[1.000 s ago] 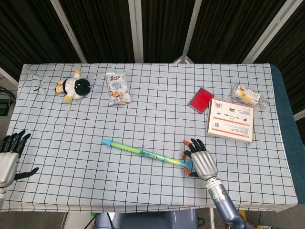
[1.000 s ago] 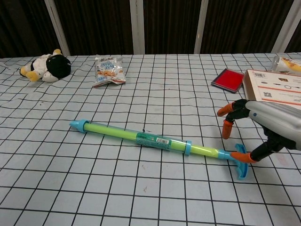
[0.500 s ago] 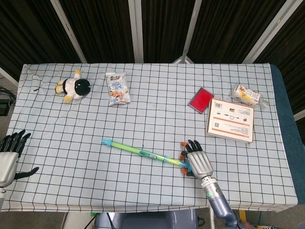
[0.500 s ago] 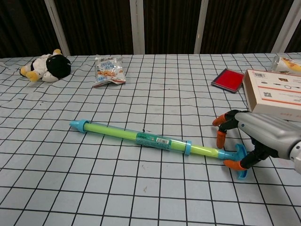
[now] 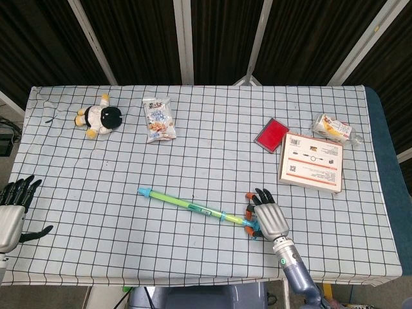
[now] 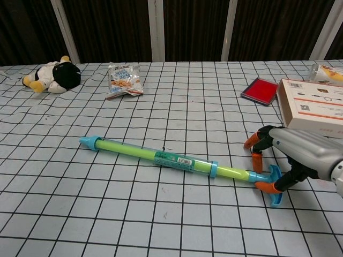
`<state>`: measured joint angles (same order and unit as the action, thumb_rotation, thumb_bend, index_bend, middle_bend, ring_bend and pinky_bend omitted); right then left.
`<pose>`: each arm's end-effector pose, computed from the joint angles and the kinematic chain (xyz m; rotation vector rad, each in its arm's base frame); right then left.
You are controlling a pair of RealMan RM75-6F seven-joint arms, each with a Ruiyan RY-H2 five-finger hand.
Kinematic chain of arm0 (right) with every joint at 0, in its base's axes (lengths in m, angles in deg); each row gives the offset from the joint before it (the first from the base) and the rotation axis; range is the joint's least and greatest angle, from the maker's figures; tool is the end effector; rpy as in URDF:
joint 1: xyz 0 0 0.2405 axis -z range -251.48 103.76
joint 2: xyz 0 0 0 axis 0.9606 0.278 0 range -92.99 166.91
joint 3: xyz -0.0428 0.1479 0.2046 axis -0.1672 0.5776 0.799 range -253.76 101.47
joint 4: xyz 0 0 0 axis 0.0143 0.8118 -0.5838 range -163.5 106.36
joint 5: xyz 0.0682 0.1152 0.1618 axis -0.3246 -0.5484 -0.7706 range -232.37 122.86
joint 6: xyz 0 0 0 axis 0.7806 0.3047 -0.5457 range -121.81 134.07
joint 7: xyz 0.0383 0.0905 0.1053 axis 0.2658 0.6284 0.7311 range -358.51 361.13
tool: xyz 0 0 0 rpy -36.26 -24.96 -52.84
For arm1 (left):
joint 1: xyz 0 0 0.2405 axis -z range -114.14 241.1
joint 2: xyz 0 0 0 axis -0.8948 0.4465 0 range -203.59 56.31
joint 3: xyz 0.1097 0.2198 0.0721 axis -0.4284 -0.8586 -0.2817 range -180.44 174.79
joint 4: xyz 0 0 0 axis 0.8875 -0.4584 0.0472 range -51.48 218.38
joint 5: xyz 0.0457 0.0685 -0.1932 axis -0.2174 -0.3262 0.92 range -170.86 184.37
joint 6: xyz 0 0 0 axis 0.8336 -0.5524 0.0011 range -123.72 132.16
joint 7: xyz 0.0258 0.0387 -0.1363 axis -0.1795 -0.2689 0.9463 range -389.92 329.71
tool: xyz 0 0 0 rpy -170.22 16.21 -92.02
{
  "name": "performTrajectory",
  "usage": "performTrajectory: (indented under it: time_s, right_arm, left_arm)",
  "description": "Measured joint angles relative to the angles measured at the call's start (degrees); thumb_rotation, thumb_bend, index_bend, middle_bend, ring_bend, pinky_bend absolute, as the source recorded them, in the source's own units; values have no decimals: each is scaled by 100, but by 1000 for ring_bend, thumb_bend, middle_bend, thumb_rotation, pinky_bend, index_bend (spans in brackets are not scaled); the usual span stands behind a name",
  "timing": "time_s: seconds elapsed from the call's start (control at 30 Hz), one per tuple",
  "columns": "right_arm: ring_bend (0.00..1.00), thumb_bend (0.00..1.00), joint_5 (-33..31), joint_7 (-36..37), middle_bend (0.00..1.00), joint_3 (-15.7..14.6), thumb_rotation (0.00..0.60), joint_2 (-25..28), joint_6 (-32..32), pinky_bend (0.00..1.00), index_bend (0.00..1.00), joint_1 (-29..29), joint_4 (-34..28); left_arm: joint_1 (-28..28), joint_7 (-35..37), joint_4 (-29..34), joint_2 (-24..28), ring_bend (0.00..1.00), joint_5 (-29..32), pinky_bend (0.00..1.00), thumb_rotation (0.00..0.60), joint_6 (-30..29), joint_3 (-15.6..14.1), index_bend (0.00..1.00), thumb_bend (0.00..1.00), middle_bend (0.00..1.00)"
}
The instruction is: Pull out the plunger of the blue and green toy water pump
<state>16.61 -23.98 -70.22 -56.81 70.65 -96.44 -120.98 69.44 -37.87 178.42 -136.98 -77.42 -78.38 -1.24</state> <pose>-0.1900 -0.2423 -0.0370 1.7325 -1.1215 0.9038 -0.3078 0.1812 0.1520 -1.4457 -0.8729 -0.7883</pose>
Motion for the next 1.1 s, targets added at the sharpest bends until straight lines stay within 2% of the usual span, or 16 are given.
performTrajectory:
  time_s: [0.27,0.43,0.5,0.67,0.83,1.1]
  right_arm:
    - [0,434,51,14,230,-30,600,212,-127,0,647,-102,-19]
    - [0,434,43,153,230,29,600,375,-221,0,648,-180,2]
    - [0,434,34,205,230,53,600,424,-237,0,648,-199,6]
    - [0,434,27,315,230,84,600,529,-240,0,648,-219,-27]
    - [0,435,-9,352,230,81,600,584,-221,0,648,-222,-104]
    - [0,434,-29,276,233,53,600,579,-175,0,648,-250,-178]
  left_arm:
    - [37,-145,68,17,0,-8,0,600,31,9,0,16,0]
    - [136,-196,319,118,0,68,0,600,199,56,10,70,0]
    - [253,-247,477,217,0,213,0,600,374,144,46,93,0]
    - [552,-499,616,336,0,543,0,600,791,338,227,163,29]
    - [1035,-1073,698,334,0,1045,0,600,1358,576,318,227,75]
    - [1730,-1970,625,-211,0,1708,0,600,1988,779,350,243,91]
